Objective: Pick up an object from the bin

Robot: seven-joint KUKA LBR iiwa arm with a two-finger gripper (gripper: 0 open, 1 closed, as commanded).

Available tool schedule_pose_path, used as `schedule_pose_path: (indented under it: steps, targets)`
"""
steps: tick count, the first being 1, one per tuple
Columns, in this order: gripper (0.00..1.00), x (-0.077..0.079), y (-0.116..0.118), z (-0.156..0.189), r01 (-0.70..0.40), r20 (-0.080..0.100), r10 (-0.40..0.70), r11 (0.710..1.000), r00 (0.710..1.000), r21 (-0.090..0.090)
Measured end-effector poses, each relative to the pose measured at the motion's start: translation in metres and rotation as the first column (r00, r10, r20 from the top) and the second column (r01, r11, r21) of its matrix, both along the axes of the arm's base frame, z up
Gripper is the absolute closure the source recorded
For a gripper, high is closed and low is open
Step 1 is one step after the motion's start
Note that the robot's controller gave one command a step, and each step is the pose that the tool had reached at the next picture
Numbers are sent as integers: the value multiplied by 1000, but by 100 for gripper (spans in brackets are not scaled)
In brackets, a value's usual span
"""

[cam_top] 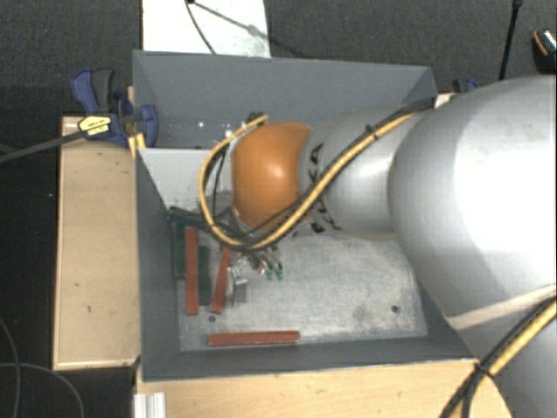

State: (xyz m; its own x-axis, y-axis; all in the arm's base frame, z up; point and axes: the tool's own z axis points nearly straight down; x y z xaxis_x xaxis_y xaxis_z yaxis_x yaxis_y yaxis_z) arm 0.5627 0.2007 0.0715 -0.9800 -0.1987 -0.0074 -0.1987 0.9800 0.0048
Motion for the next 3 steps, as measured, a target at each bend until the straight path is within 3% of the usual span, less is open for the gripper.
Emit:
schedule_pose_path:
  steps: [1,2,3]
  targets:
    - [0,25,-35,-1,132,-1,-132,991,991,-5]
    - [100,23,-34,-1,134,-7,-134,991,991,-6]
    - [100,-9,-50,122,135,2,-135,991,991,-2]
